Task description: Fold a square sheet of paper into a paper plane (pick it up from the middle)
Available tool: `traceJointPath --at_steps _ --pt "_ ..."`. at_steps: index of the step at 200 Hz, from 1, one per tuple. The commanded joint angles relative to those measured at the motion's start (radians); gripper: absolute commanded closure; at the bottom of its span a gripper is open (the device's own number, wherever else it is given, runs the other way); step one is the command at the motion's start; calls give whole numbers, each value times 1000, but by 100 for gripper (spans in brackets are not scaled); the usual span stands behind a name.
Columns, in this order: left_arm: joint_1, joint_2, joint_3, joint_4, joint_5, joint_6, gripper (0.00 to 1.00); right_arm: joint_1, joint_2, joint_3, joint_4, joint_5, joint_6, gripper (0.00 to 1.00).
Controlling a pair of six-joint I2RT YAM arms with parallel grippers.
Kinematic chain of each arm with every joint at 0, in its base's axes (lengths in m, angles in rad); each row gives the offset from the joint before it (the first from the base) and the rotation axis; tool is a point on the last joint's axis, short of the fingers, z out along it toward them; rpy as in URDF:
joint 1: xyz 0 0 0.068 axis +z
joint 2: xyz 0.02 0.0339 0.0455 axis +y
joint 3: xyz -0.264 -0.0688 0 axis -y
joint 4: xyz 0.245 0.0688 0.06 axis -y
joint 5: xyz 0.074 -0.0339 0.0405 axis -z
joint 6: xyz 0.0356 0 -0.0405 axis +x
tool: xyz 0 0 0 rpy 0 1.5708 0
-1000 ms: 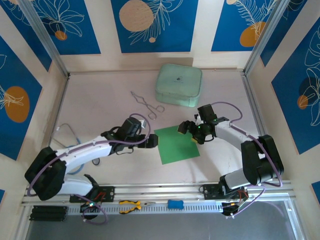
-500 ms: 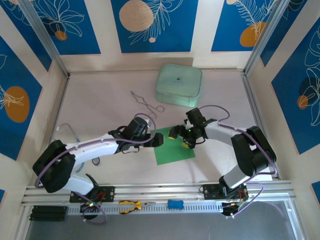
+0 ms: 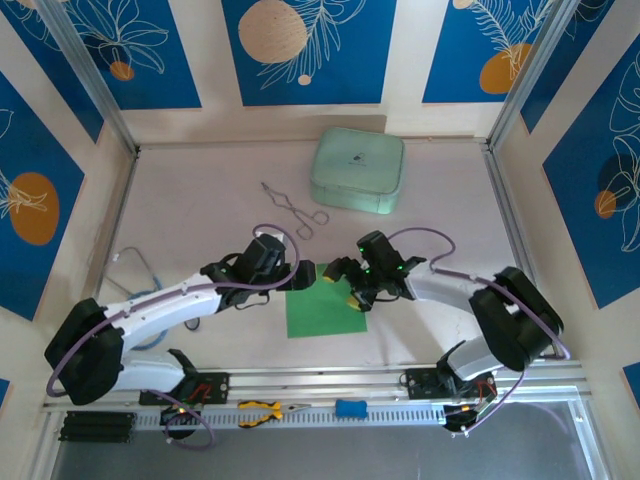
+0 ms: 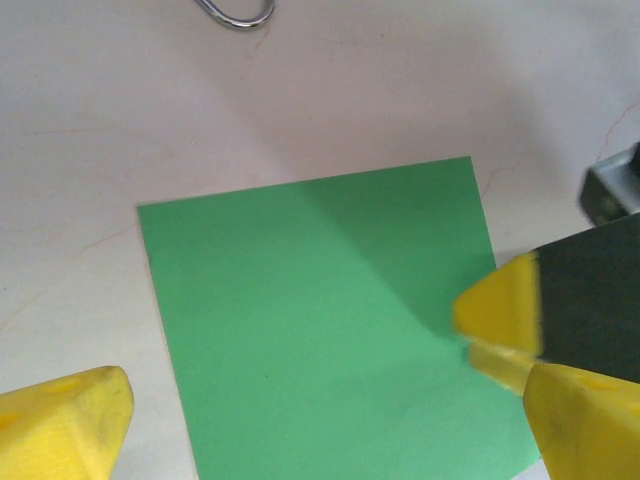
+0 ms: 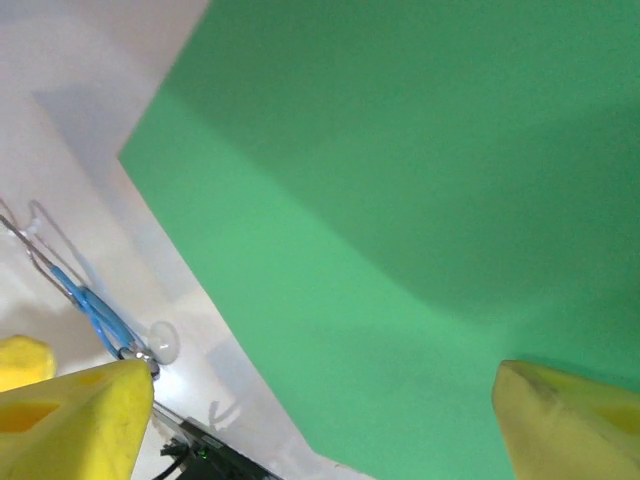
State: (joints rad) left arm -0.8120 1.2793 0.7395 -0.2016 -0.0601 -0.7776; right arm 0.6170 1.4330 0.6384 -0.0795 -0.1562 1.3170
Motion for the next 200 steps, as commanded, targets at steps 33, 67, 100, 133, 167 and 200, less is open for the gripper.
traceJointPath --at_steps 33,67,100,133,167,200 --pt "-11 128 108 -109 103 -32 11 -247 -204 -4 -199 -49 -273 11" --pt "-92 266 243 -263 52 -54 12 -327 -249 5 -299 -87 -456 10" --pt "-155 426 403 -394 0 -62 10 -321 -297 1 -386 62 -524 9" --pt "-184 536 494 -451 -20 -80 8 -307 -301 4 -430 169 -519 8" --pt "-186 596 552 -515 -54 -91 7 -311 -319 -10 -433 228 -506 8" --pt "-185 649 584 -536 -69 -84 6 -311 -337 -31 -396 244 -509 7"
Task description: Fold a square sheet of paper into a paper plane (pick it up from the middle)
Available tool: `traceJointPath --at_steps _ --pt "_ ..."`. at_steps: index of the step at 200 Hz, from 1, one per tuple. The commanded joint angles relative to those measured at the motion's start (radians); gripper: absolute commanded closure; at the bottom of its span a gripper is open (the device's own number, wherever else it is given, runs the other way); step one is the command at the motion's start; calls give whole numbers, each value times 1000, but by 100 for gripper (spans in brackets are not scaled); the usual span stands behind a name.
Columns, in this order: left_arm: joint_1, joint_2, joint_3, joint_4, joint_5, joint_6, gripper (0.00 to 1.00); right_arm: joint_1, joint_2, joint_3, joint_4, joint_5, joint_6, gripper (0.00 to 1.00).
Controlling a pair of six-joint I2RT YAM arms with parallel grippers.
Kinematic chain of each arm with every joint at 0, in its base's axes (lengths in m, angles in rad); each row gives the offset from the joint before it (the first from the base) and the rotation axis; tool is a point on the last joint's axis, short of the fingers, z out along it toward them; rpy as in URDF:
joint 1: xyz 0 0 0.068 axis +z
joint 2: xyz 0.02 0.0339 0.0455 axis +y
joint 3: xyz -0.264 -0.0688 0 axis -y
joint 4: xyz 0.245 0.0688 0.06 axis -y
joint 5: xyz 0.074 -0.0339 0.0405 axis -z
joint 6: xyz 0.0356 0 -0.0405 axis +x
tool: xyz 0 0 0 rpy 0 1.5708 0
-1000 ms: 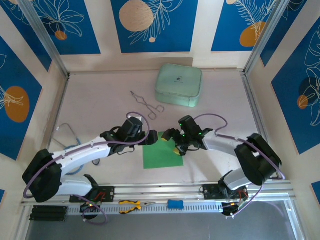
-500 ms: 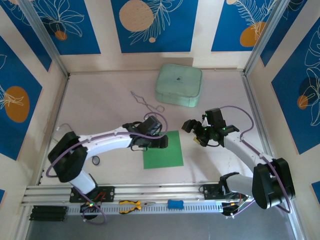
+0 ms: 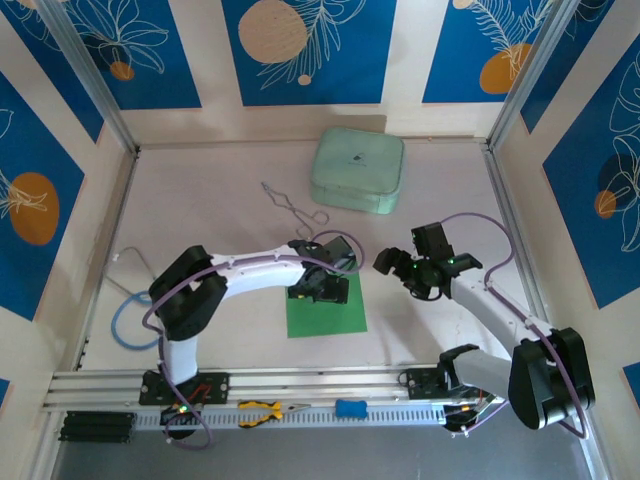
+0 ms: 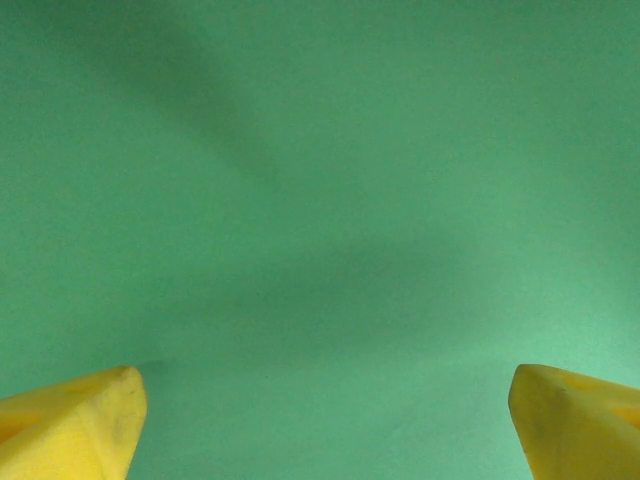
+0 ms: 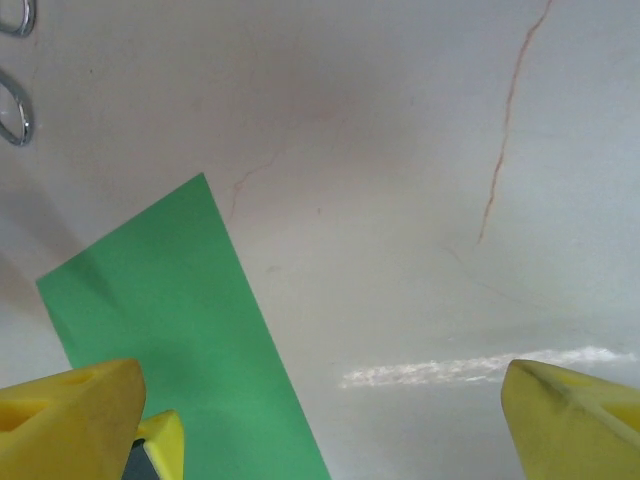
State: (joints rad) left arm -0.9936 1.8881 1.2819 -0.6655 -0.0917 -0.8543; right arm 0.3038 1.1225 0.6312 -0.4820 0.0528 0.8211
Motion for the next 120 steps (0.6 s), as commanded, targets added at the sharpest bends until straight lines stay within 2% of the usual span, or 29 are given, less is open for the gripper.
traceJointPath --at_steps 1,45,73,120 --pt "-3 42 42 -72 -36 -7 6 2 -27 -25 9 35 -13 7" --pt "0 104 53 -86 -54 52 5 3 -42 -37 30 42 0 7" --pt "1 123 46 -93 -72 134 4 4 -41 -38 34 40 -2 7" --pt "25 119 38 -111 -100 238 4 6 -46 -56 93 -23 -29 7"
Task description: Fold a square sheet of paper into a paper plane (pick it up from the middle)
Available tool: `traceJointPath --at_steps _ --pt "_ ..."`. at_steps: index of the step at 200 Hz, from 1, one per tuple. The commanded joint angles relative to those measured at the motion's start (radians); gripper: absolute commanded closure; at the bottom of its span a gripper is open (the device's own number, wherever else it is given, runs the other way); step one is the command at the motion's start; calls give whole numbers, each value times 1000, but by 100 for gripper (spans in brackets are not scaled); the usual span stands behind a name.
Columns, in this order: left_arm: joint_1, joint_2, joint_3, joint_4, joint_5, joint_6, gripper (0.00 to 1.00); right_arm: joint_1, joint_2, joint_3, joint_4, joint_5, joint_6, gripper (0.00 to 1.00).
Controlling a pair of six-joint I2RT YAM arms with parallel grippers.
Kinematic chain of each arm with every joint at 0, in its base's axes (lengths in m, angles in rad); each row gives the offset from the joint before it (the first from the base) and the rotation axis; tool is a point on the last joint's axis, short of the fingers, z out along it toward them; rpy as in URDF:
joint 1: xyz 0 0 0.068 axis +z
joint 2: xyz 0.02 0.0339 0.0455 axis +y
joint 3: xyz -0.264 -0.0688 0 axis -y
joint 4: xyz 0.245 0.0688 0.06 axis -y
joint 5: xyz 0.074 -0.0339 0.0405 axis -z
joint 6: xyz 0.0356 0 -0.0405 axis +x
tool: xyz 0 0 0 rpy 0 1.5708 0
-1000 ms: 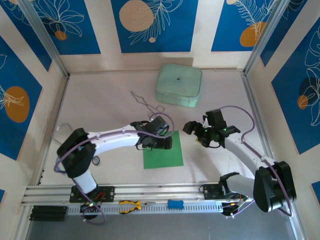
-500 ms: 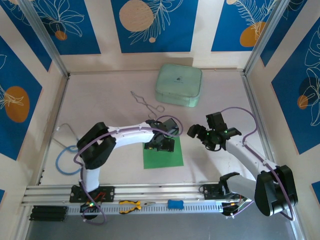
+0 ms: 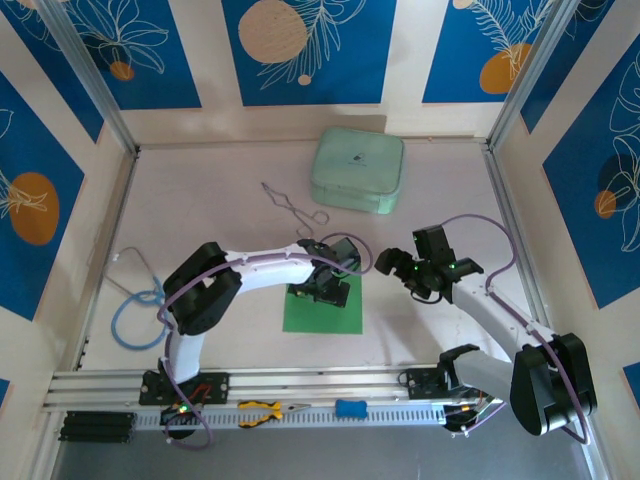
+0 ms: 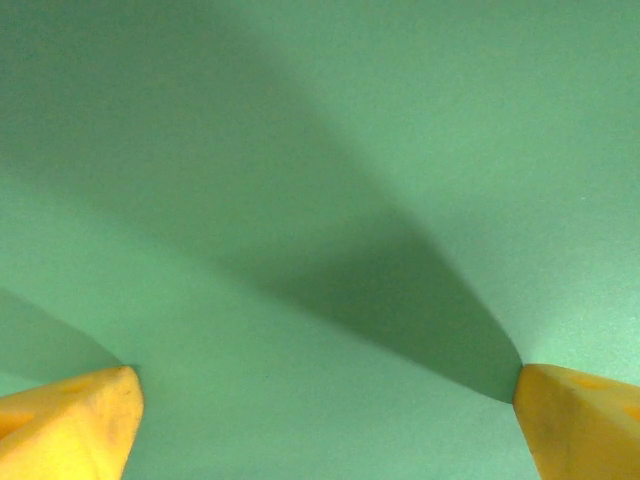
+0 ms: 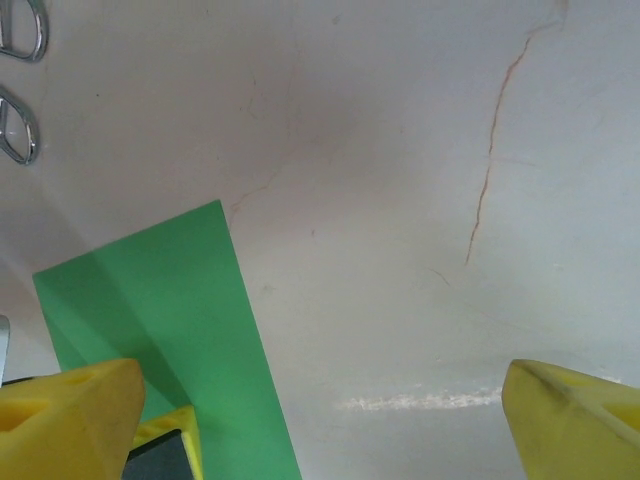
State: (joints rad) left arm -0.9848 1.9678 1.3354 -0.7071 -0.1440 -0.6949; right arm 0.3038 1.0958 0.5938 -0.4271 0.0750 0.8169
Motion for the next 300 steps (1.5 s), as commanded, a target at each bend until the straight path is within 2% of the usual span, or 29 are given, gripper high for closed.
traceJointPath --at_steps 1,21,53,77,210,255,300 --pt "17 37 -16 -69 -49 78 4 5 -19 -20 40 -48 -26 7" --pt "23 -2 -7 -52 -44 68 3 12 -18 -27 66 -84 -33 7" --pt "24 -64 3 2 9 11 1 75 -40 -51 70 -51 2 7" --pt "23 -85 -2 27 25 -46 1 82 -53 -57 44 -34 23 7" --pt "28 16 35 -2 59 -108 3 86 -24 -21 5 -76 7 7" --pt "26 24 81 -72 24 -116 2 80 -4 -25 13 -91 20 7" --pt "26 16 88 -72 27 -132 2 79 20 -17 11 -92 20 7"
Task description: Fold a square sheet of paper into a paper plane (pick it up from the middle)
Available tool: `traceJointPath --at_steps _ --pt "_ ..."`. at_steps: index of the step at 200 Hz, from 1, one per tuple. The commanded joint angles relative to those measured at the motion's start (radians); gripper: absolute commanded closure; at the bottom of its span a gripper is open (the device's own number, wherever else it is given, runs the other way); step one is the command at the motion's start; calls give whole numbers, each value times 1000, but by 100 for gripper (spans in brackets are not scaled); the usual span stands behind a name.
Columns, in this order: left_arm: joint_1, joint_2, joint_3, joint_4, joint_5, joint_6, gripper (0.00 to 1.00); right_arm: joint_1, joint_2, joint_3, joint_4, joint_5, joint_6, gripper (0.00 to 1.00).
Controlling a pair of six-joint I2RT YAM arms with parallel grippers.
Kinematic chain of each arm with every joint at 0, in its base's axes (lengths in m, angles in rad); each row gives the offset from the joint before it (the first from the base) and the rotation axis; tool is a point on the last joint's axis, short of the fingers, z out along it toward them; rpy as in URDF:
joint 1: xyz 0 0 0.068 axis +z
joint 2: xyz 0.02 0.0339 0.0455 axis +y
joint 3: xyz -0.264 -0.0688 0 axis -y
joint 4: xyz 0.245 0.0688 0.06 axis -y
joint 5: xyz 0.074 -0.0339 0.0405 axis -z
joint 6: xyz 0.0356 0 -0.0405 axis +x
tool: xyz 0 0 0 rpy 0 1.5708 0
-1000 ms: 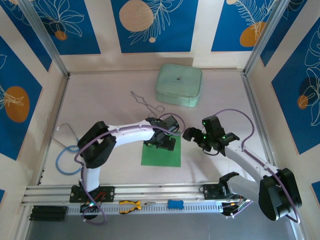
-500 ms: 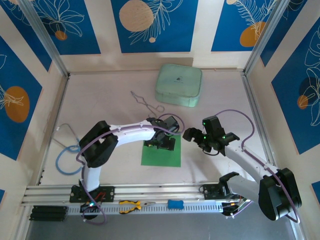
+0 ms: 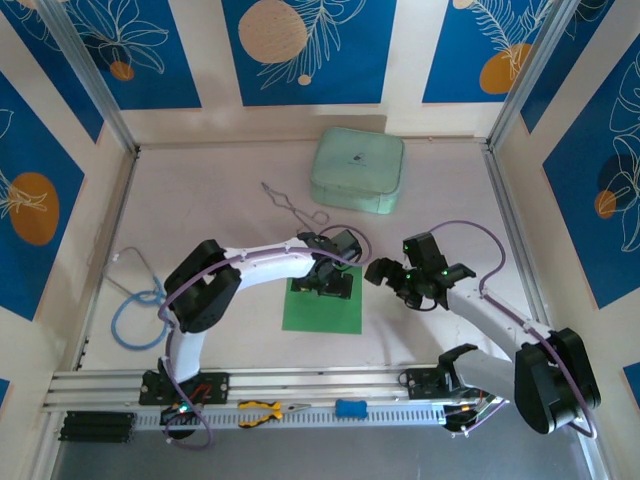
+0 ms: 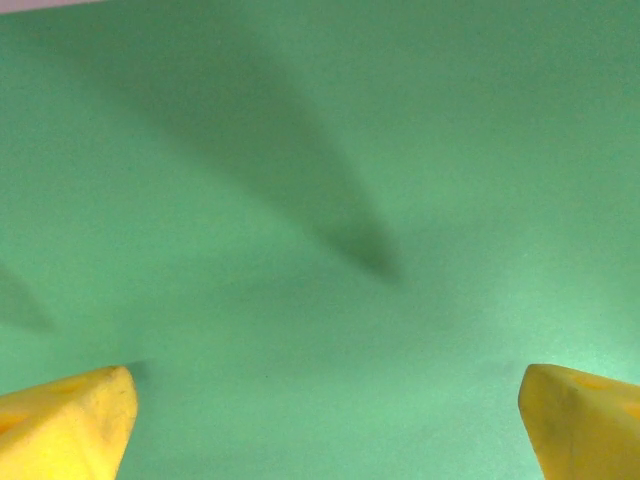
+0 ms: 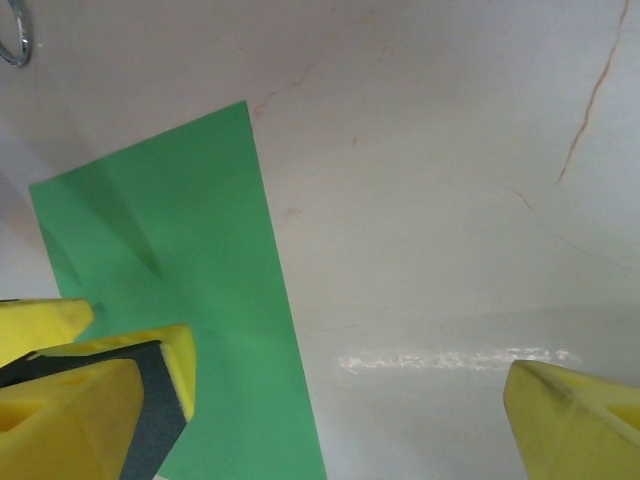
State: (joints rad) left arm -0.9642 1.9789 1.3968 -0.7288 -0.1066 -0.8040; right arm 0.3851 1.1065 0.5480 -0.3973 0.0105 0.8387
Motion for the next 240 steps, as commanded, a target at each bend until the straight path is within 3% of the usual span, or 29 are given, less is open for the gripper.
traceJointPath --at_steps 1,193,240 --pt "5 6 27 -50 -9 -22 2 -3 10 29 -18 -27 -1 7" --pt "-12 122 13 -64 -22 -27 4 -7 12 18 -14 -14 0 6" --pt "-19 82 38 -78 -34 -22 3 -6 9 15 -15 -10 3 6"
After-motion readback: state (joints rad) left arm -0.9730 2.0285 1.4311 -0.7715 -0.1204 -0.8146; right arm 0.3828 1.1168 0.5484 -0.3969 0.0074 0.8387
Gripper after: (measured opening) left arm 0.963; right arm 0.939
